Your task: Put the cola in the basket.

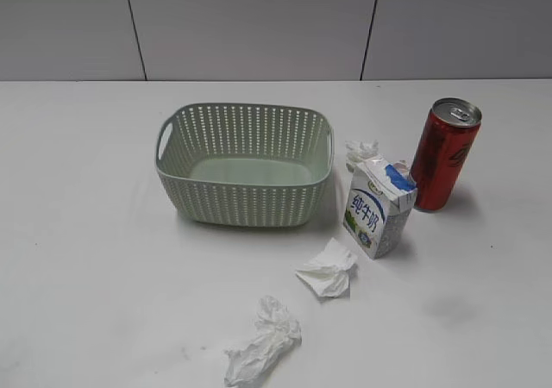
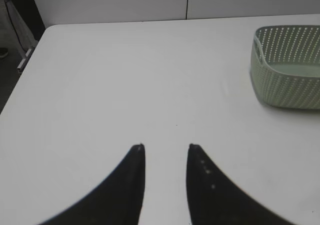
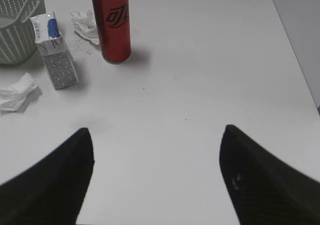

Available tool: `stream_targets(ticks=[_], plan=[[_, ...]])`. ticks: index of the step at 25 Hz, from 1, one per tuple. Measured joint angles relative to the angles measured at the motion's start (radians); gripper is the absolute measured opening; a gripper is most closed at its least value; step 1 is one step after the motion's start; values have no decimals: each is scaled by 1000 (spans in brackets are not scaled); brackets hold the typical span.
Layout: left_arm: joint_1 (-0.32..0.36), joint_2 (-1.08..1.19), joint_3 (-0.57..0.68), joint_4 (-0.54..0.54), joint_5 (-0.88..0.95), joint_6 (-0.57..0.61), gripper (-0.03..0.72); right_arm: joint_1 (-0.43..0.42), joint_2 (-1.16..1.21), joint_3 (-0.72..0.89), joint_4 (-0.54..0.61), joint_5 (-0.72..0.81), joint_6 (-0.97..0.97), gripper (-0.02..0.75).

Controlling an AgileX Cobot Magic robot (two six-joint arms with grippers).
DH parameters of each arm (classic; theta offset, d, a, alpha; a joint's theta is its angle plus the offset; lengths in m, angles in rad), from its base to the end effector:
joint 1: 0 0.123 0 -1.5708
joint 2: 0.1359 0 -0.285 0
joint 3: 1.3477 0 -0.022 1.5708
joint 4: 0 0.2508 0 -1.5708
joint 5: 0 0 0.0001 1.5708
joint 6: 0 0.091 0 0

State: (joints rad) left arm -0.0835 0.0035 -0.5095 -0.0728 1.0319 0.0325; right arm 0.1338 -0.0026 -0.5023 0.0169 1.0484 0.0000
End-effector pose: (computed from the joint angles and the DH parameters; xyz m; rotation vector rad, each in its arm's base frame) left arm -0.0048 -0.0053 0.2825 0.1188 2.0059 -0.1192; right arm -0.0051 0.0007 0.2789 -0.1363 2.0240 0.1046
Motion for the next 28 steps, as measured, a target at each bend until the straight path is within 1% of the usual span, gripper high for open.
stream_targets(ticks=[28], plan=[[0,0,0,0,0,0,229,0,0,0,-7,-2,0,593]])
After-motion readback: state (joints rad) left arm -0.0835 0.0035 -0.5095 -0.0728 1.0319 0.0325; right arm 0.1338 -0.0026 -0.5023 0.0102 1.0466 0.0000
